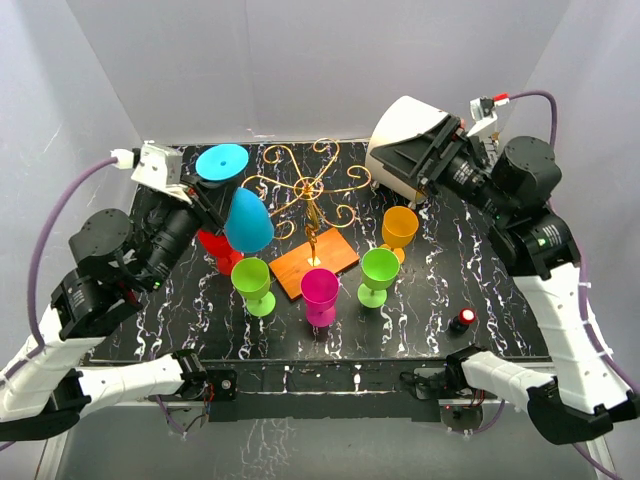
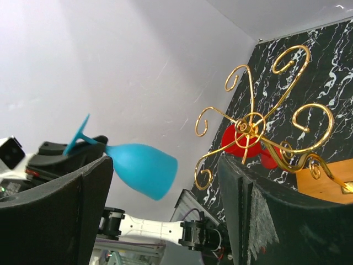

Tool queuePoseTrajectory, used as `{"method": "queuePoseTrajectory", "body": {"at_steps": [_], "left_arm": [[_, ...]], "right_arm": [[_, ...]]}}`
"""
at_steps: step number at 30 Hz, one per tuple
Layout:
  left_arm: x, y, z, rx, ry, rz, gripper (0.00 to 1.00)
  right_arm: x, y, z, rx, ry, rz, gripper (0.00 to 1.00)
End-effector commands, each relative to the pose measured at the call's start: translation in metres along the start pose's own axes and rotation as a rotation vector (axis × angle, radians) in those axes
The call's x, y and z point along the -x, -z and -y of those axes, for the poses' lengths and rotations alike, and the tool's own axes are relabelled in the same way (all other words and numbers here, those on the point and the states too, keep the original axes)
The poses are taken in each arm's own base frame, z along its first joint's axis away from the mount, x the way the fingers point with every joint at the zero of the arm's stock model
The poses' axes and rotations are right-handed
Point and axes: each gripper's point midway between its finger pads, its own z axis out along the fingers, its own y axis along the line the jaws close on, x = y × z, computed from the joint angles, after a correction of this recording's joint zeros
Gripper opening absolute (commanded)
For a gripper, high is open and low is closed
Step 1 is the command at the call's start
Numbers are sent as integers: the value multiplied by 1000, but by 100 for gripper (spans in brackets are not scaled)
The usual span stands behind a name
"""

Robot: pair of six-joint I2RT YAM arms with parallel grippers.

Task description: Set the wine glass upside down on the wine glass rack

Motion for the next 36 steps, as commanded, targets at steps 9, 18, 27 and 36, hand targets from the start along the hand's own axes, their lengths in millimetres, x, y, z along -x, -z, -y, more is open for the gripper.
{"method": "queuePoseTrajectory", "body": {"at_steps": [9, 18, 27, 36], "left_arm": [[-26, 2, -34, 144, -135, 22, 0], [-44, 8, -36, 107, -204, 30, 0], [-64, 7, -31, 71, -224, 15, 0], [-70, 12, -33, 59, -228, 28, 0]], "right_arm": [[-15, -54, -58, 129, -45, -35, 71], [-88, -103, -90, 197, -83, -178, 68], [-144, -121, -114, 222, -154, -267, 58], [-138, -118, -99, 160, -260, -199, 44]]}}
